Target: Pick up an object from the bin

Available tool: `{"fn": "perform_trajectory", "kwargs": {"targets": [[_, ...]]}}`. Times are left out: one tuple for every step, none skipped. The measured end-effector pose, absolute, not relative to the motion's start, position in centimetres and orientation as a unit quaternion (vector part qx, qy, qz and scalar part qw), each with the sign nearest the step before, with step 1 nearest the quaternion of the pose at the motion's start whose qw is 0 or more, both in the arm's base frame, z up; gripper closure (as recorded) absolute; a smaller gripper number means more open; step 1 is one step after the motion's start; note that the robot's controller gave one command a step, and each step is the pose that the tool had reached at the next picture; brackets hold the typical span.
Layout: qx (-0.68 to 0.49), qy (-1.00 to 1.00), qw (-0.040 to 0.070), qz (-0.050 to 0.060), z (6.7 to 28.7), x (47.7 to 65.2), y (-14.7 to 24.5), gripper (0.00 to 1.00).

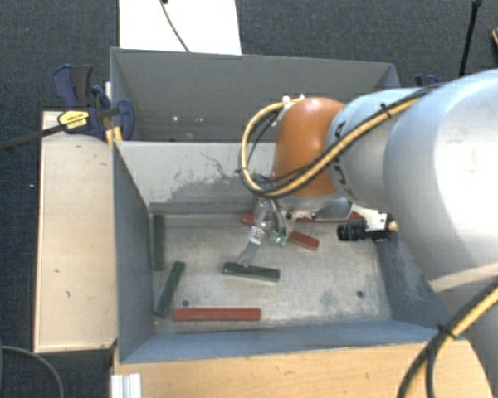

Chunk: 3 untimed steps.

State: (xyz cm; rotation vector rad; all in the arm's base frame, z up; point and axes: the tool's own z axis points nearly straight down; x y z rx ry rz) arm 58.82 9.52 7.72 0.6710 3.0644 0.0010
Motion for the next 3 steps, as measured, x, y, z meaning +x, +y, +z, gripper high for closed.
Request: {"fn": "perform_trajectory", "kwargs": {"targets": [[0.212, 0.977, 0.002, 0.0, 7.72, 58.82, 9.52, 1.0], [0.211, 0.977, 0.002, 0.0, 7.72, 58.82, 9.52, 0.0], [0.21, 0.978, 0.002, 0.0, 7.72, 58.81, 9.52, 1.0]]}}
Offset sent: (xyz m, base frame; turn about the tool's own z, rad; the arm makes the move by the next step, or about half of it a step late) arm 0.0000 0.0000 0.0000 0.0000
